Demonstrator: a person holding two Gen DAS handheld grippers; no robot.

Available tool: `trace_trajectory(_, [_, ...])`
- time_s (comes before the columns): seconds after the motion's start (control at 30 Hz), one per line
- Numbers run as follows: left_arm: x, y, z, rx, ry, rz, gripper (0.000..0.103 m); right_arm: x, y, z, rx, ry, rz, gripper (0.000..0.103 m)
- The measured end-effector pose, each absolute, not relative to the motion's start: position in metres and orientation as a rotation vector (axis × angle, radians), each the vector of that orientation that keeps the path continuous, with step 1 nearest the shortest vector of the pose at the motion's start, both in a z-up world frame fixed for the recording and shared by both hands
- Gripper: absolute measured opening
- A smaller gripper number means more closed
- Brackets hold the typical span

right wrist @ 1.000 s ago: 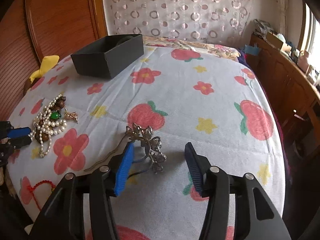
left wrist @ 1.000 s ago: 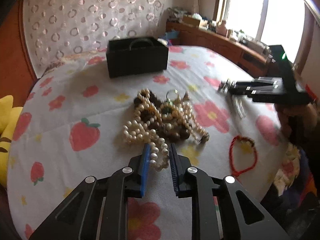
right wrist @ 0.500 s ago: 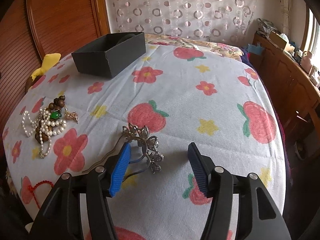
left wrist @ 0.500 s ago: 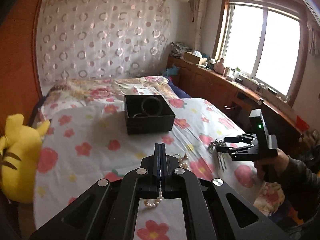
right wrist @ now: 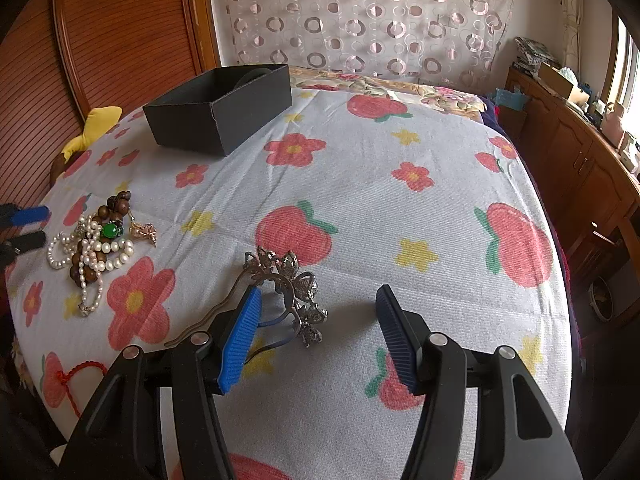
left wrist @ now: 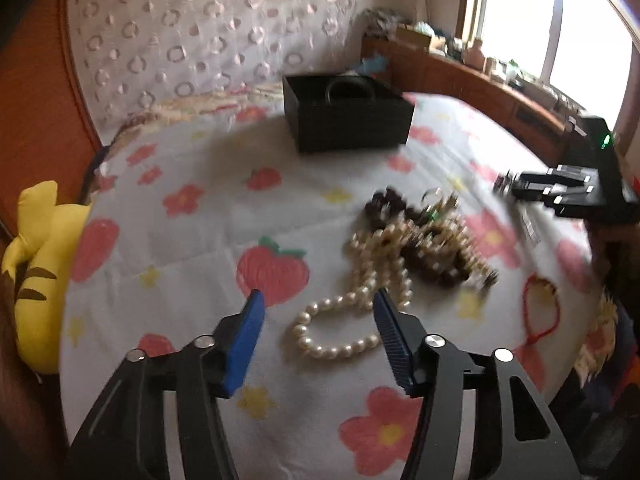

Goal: Organize jewelry
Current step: 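Lift the pearls toward the box with left tool while right tool carries the hair clip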

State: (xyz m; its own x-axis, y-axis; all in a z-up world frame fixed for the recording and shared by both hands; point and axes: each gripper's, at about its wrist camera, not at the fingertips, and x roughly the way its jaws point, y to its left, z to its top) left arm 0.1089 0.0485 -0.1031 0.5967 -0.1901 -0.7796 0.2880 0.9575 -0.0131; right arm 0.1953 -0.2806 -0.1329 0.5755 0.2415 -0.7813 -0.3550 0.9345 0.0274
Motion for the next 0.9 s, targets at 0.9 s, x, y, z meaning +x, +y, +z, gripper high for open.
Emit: trace_trajectory(0.9, [0.087,0.015,0.082,0.126,0.487,-0.387,0.006,0.190,-0.271,-0.129,-0.144,0.876,0.428,0.026])
